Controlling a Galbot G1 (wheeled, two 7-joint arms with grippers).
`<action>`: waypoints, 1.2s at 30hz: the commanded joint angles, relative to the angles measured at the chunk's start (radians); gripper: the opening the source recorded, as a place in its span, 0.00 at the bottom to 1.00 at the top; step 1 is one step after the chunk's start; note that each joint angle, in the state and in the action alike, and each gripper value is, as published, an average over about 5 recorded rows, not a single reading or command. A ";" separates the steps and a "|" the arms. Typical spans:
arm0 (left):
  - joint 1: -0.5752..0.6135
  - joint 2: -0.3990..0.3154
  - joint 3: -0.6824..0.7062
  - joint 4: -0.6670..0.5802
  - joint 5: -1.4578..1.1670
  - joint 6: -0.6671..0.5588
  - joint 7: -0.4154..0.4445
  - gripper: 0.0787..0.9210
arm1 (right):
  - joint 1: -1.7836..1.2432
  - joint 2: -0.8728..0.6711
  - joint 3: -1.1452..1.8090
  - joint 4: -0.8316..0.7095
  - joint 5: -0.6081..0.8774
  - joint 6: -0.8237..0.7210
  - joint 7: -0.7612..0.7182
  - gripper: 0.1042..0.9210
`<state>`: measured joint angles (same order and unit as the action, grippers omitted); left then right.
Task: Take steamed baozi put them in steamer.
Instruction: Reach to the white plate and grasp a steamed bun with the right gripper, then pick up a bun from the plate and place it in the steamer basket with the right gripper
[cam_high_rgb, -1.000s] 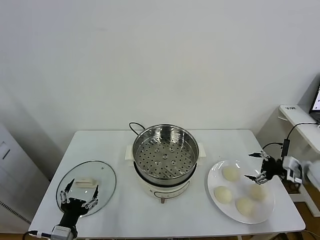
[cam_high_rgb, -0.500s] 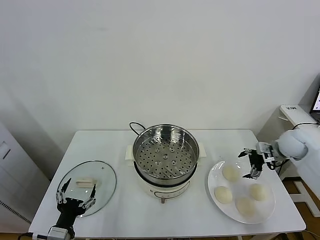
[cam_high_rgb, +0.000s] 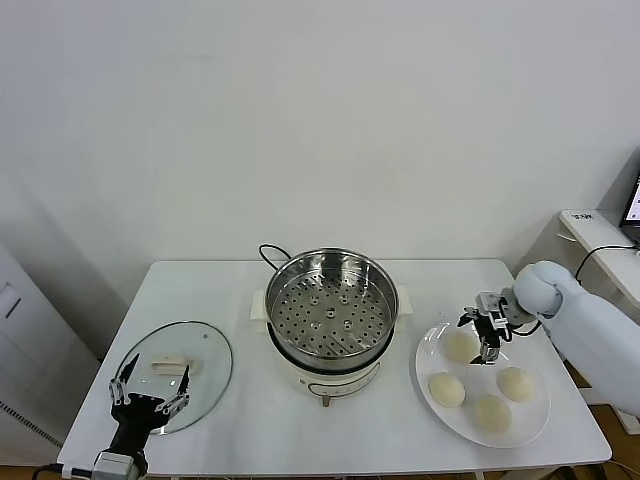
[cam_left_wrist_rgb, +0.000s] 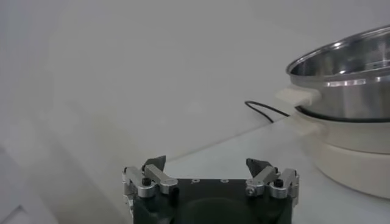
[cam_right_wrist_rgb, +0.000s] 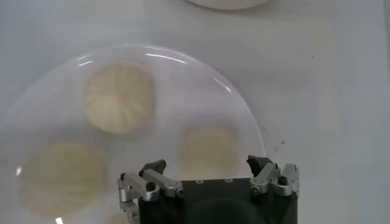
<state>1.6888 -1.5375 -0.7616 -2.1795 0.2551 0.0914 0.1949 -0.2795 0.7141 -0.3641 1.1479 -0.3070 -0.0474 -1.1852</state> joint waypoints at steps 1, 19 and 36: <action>0.001 0.001 -0.001 -0.002 0.000 0.000 0.000 0.88 | 0.028 0.035 -0.045 -0.038 -0.047 0.005 0.006 0.84; 0.004 0.000 -0.008 -0.004 -0.005 -0.006 0.000 0.88 | 0.208 -0.063 -0.213 0.052 0.092 0.009 -0.001 0.38; 0.012 0.006 -0.029 -0.019 -0.036 -0.018 0.002 0.88 | 1.106 0.248 -0.860 0.046 0.487 0.286 -0.070 0.37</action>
<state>1.6993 -1.5319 -0.7905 -2.1964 0.2249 0.0756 0.1962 0.4731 0.7807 -0.9812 1.1945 0.0496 0.0910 -1.2375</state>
